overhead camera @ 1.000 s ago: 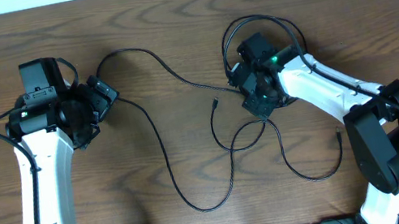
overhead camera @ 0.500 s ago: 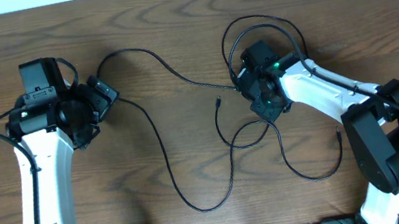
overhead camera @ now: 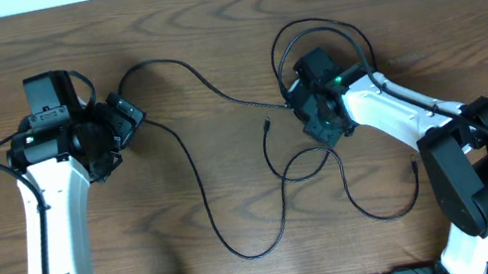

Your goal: Untangle cables

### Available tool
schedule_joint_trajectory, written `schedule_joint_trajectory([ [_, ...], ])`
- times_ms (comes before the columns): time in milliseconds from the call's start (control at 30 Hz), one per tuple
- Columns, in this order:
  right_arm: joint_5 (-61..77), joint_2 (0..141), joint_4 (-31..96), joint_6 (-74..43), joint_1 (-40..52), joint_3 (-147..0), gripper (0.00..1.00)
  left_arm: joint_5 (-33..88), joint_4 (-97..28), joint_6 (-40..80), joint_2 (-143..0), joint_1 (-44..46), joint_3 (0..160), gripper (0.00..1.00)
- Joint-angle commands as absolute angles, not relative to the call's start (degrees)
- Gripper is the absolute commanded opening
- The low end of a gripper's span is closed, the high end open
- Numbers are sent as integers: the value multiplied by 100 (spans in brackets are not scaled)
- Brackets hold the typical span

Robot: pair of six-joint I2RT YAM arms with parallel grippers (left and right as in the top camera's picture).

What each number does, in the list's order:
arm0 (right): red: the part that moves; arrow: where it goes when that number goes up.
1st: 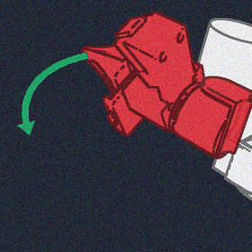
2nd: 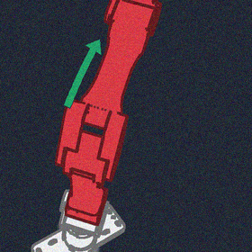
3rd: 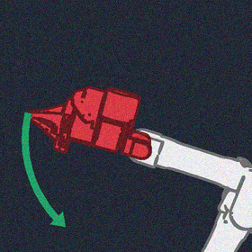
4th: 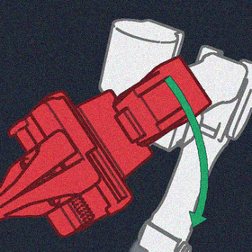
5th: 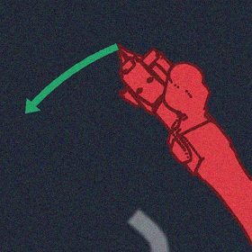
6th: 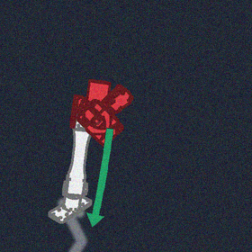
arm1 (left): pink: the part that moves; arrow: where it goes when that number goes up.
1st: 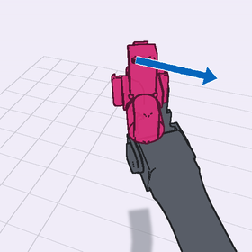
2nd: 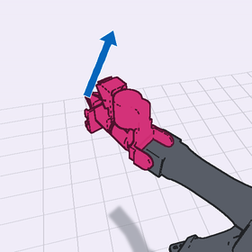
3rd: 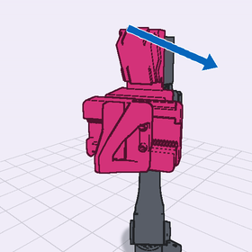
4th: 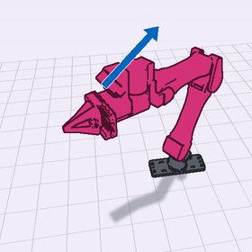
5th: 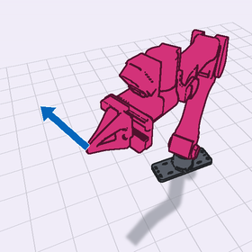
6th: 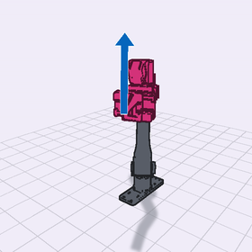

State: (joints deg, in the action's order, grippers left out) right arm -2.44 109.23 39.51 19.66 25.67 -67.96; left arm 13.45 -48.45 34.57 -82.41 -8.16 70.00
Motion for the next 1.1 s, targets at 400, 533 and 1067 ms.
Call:
schedule_joint_trajectory([
  [400, 281, 10713, 3656, 1898, 2539, -6770, 63, 1350, -4864, 3481, -8263, -834, 7030, 98],
  [533, 340, 10713, 3500, 1647, 2536, -6770, 49, 1350, -4864, 3481, -8263, -834, 7030, 98],
  [1067, 366, 10713, 3610, 1210, 2541, -6768, 31, 1350, -4864, 3479, -8263, -834, 7030, 98],
])
